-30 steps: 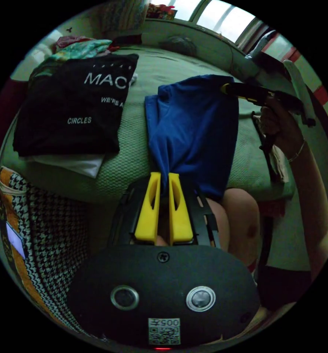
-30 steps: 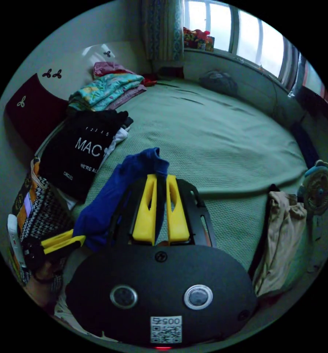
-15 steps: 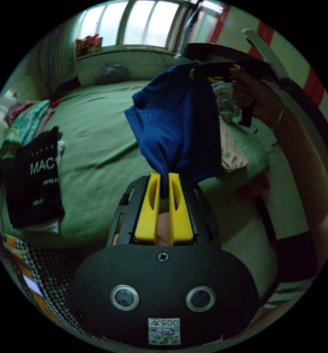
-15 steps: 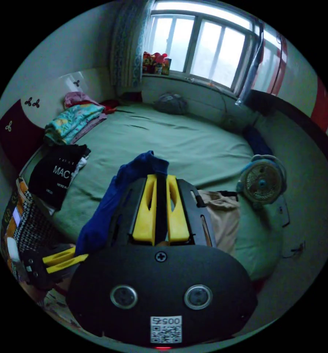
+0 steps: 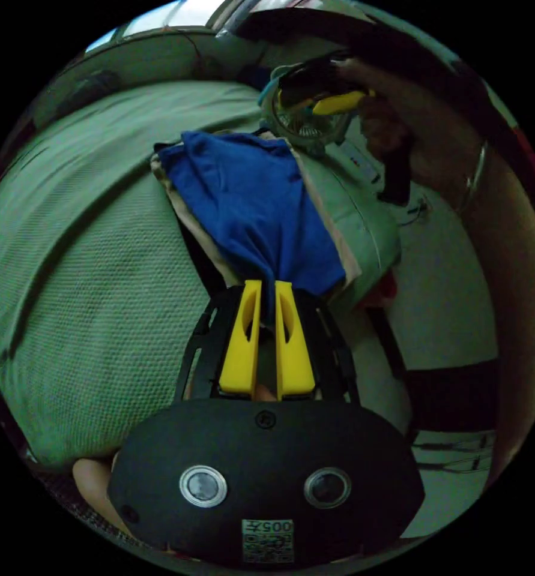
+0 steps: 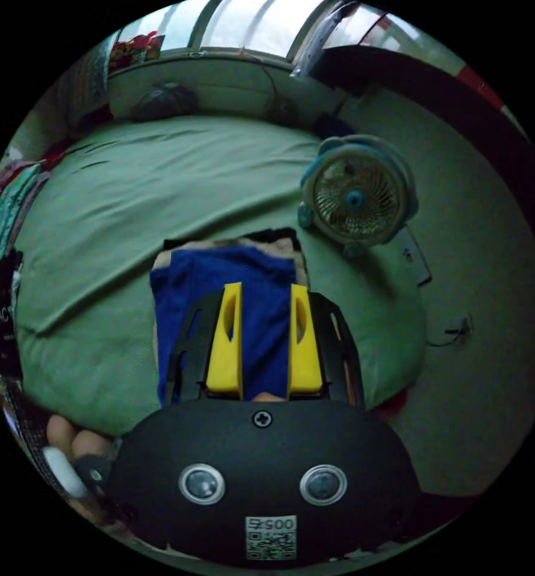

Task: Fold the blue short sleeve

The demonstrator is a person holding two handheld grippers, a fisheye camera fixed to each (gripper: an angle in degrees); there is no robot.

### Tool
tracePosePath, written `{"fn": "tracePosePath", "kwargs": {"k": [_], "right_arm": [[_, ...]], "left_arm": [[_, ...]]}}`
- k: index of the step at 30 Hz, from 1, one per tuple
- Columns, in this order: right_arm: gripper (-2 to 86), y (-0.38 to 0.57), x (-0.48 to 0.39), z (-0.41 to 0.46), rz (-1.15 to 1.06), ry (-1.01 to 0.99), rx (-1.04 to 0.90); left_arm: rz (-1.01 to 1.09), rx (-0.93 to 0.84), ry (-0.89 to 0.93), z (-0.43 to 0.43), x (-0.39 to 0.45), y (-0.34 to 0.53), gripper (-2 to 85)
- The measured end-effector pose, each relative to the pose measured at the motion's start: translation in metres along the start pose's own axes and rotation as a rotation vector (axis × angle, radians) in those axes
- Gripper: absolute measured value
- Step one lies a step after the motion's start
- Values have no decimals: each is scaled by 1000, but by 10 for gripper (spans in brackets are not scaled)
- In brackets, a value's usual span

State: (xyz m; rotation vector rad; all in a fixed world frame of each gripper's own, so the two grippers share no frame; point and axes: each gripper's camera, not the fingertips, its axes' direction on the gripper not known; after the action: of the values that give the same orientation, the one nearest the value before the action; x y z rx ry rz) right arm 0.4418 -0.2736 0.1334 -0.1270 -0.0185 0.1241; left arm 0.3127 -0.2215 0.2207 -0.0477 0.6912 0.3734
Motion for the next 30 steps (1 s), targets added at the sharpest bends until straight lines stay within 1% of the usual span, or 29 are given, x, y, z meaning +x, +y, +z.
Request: {"fn": "tracePosePath", "kwargs": {"k": [2,7,9,10,11,13,14,16,18,20,21,23,25,27,29,30], "right_arm": [[107,39,21,17,5,-38,-59],[110,89,44,49,-14,-46,-197],[93,94,45,50,-13,-90,-198],[50,95,42,47,-34,-93,-191],[18,94,37,44,-61,-41,-179],[-5,94,33,37,-93,33,-165],[-9,95,32,33,-107,95,-152],[-11,98,30,33,-142,150,-154],[-11,101,29,42,-147,160,-191],[-10,106,28,56,-97,139,-229],[-9,108,28,56,-74,134,-222],[-4,112,26,44,56,99,-165],[1,118,17,26,92,66,-94],[13,125,-1,7,73,44,-19],[25,129,-39,-15,-1,-20,41],[28,129,-51,-20,-27,-39,55]], "left_arm": [[16,19,-7,0,4,-4,51],[30,30,-41,2,11,-20,52],[20,21,-45,1,11,-24,52],[17,14,-56,-1,10,-27,51],[19,9,-60,-2,10,-28,51],[37,-2,-78,-11,7,-31,49],[44,-5,-76,-13,6,-31,47],[57,5,-48,-27,-2,-29,36],[56,4,-76,-38,-9,-25,16],[65,18,-113,-51,-20,-19,3],[70,31,-121,-61,-29,-13,-1],[63,36,-149,-76,-48,-5,-4],[30,42,-210,-100,-82,6,-6],[-10,48,-247,-119,-111,15,-6],[-56,43,-286,-137,-142,24,-7],[-87,10,-298,-147,-164,30,-7]]}}
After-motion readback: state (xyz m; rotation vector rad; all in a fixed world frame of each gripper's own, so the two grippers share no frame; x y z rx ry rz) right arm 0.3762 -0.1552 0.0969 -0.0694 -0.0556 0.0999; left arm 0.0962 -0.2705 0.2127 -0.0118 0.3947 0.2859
